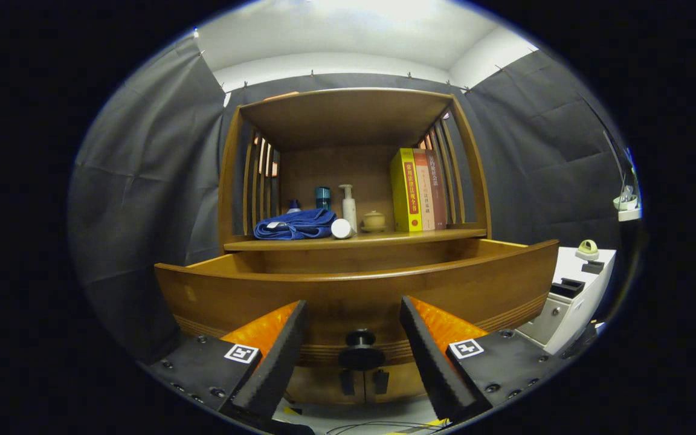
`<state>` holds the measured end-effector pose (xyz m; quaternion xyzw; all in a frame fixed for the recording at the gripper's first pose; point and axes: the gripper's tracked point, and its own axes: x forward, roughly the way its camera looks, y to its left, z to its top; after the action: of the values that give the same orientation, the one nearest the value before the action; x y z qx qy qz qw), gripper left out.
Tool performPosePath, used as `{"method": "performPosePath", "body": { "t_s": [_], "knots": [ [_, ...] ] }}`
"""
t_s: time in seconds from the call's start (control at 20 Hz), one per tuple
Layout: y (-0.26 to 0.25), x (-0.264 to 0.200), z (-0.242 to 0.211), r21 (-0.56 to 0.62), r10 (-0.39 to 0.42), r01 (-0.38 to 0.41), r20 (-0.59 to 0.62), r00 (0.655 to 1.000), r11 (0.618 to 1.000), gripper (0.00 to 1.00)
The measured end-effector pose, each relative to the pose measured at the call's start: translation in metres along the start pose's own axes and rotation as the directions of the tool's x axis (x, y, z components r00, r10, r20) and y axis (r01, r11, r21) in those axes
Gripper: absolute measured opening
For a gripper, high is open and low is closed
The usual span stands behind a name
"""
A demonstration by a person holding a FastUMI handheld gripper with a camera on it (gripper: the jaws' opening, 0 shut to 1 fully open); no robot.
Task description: Pull open the drawer, take out the items inside it, and place them on the countertop above the cabinet.
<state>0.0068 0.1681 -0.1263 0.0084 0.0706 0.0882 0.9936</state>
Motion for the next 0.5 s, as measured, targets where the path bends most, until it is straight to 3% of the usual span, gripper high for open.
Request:
{"method": "performPosePath", "body": {
  "t_s": [0.2, 0.5],
  "knots": [
    [-0.005, 0.007, -0.012, -0.048, -0.013, 0.012, -0.035, 0.999, 0.999, 0.99],
    [-0.014, 0.015, -0.034, -0.028, -0.034, 0.032, -0.101, 0.994, 0.999, 0.97]
  ]
}}
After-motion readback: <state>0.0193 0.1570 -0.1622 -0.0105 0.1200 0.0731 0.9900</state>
